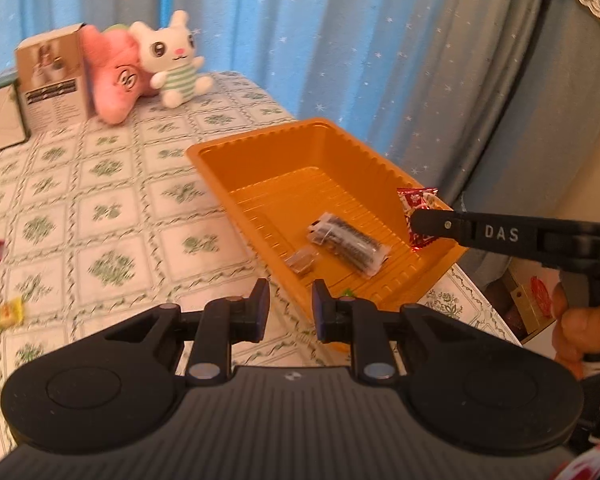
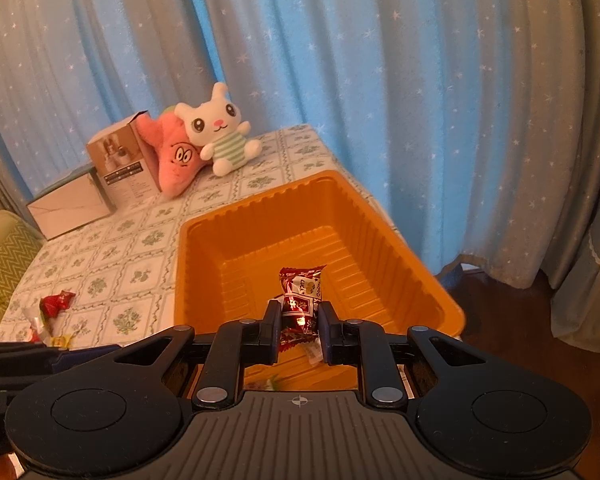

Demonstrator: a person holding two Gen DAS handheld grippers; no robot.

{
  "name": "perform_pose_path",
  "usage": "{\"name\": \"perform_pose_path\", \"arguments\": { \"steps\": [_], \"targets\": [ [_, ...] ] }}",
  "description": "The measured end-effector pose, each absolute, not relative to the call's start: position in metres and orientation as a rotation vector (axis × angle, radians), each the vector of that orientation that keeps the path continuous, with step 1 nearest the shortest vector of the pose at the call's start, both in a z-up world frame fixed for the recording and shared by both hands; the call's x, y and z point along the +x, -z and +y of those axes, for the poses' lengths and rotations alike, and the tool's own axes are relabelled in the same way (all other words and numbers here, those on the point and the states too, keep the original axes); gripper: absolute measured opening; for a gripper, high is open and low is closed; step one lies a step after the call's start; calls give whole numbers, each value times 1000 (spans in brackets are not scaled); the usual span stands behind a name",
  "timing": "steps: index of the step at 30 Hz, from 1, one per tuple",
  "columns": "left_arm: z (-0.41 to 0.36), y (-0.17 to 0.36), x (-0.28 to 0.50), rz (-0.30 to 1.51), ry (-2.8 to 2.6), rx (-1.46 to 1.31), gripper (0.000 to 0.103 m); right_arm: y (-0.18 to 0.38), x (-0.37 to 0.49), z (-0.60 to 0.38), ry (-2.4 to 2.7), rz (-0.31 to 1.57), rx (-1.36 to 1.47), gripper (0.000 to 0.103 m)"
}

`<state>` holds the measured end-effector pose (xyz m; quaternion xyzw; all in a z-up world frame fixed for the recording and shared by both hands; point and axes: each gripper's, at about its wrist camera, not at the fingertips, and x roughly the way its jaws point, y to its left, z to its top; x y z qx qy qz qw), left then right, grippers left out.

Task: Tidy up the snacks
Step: 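Carry both candies over the orange tray and open both grippers, then withdraw both tools from the tray toward the remaining snacks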

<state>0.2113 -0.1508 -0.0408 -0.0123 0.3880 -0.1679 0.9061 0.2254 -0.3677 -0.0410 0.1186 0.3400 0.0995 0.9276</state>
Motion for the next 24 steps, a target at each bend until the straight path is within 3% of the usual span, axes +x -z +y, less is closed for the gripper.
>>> {"name": "perform_pose_path", "arguments": {
  "steps": [8, 12, 24],
  "targets": [
    [-130, 37, 201, 779, 324, -65, 20, 47, 236, -354, -262, 700, 282, 22],
    [-123, 32, 192, 770, 314, -66, 20, 43, 229, -355, -259, 690, 300, 36],
    [-103, 19, 147, 765, 257, -67, 20, 30, 171, -337, -209, 715, 266, 37]
  ]
}}
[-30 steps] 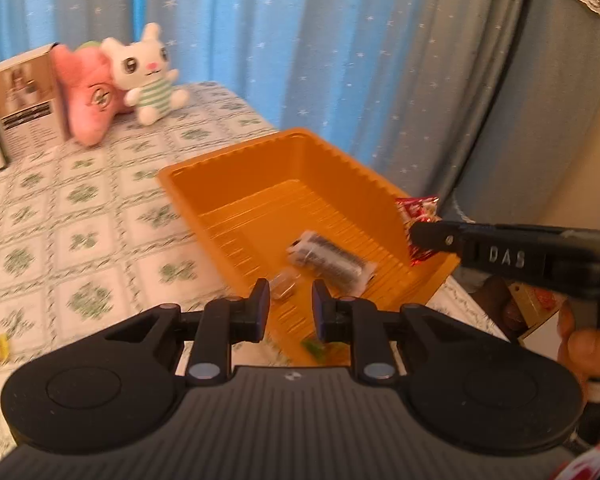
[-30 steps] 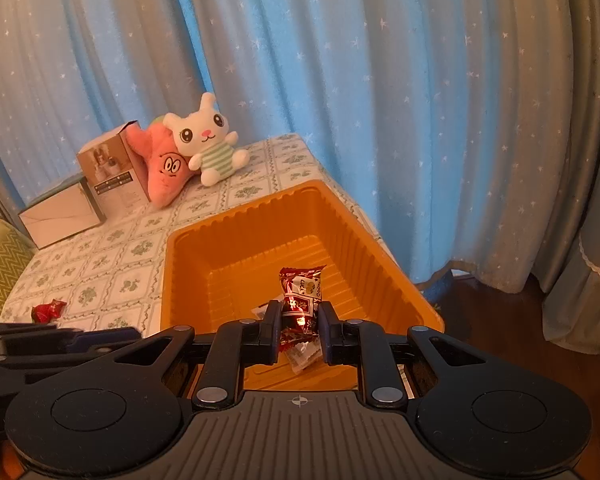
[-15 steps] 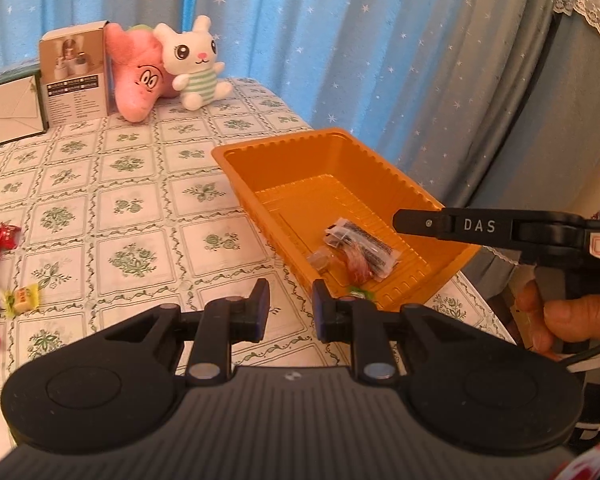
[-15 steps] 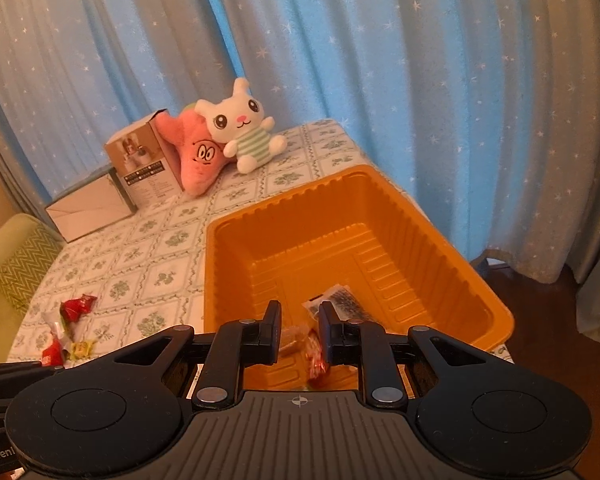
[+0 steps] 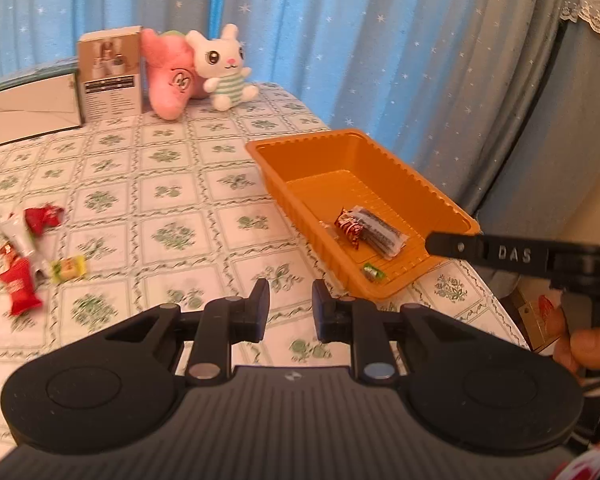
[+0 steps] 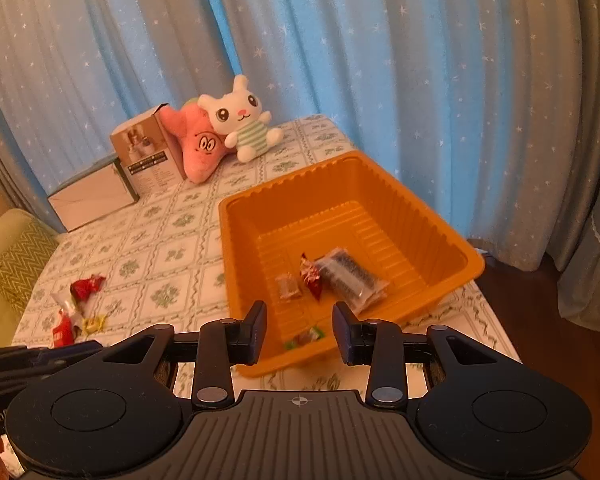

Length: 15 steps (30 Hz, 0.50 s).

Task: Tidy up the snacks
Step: 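Withdraw both tools from the tray toward the remaining snacks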

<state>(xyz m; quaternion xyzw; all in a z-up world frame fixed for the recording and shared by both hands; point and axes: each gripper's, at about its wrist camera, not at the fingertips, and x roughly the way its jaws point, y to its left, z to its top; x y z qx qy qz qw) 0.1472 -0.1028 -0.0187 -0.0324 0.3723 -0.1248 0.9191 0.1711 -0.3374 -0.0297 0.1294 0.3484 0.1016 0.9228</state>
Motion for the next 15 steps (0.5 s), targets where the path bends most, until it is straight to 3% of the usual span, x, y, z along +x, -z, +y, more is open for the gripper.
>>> {"name": "perform_pose_path", "arguments": {
  "steps": [15],
  "targets": [
    [-54, -3, 91, 730, 153, -67, 20, 21, 110, -264, -286, 732, 156, 37]
  ]
}}
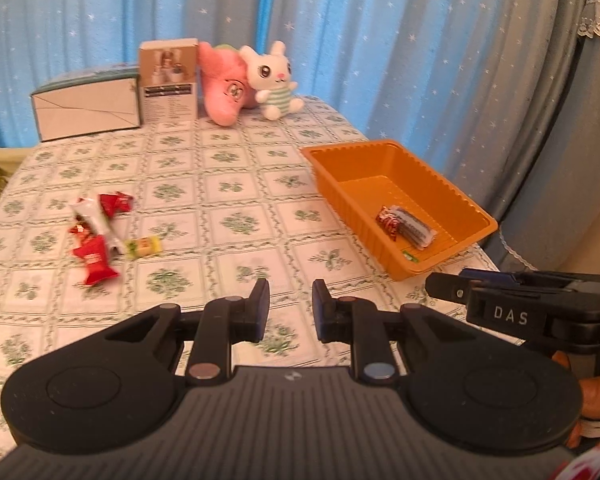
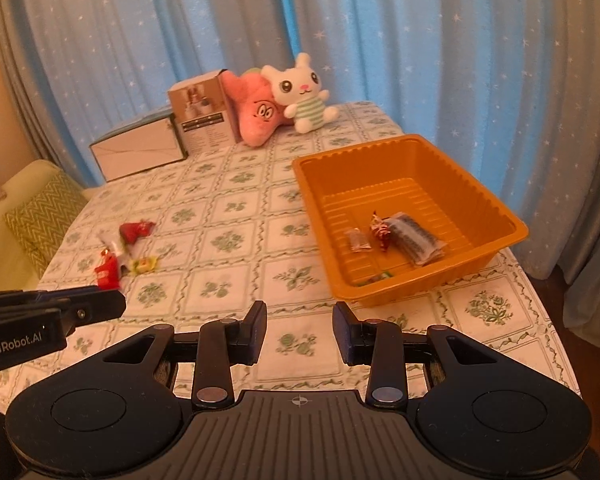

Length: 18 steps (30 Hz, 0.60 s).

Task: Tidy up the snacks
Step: 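Withdraw both tools from the tray toward the remaining snacks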

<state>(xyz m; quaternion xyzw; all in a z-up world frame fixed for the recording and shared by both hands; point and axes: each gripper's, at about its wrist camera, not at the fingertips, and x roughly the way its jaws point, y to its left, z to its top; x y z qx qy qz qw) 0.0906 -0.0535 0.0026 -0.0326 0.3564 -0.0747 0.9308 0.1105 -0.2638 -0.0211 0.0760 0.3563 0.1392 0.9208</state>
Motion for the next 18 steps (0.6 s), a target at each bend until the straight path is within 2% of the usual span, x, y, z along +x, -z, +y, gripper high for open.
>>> {"name": "perform_pose_path", "arguments": {
  "steps": [18],
  "targets": [
    [11, -10, 62, 711, 26, -115, 20, 15, 95, -202, -377, 725, 78, 40]
  ]
}}
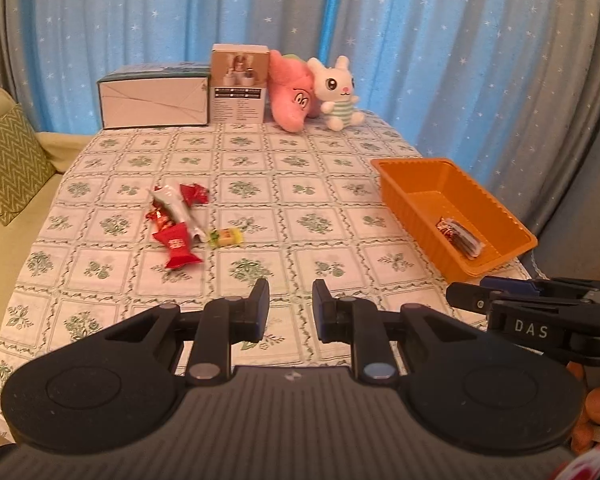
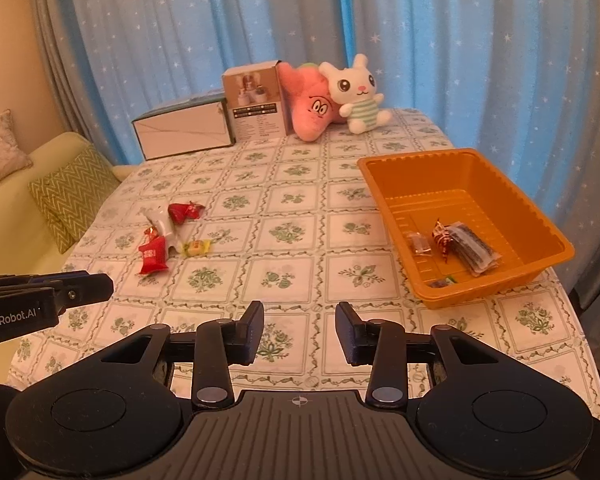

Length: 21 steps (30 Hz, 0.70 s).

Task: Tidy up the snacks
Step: 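Withdraw both tools from the tray toward the remaining snacks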

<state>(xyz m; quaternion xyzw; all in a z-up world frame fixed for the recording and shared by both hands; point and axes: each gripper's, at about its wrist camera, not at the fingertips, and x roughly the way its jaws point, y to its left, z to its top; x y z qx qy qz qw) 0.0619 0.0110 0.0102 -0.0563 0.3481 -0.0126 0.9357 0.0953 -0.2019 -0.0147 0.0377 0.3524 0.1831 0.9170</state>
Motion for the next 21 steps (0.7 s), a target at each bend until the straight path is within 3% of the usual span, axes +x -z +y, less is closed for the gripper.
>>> {"name": "perform_pose_path", "arguments": {
  "steps": [21],
  "targets": [
    [50, -10, 62, 716, -61, -155, 20, 20, 107, -167, -463, 724, 63, 55]
  ]
}}
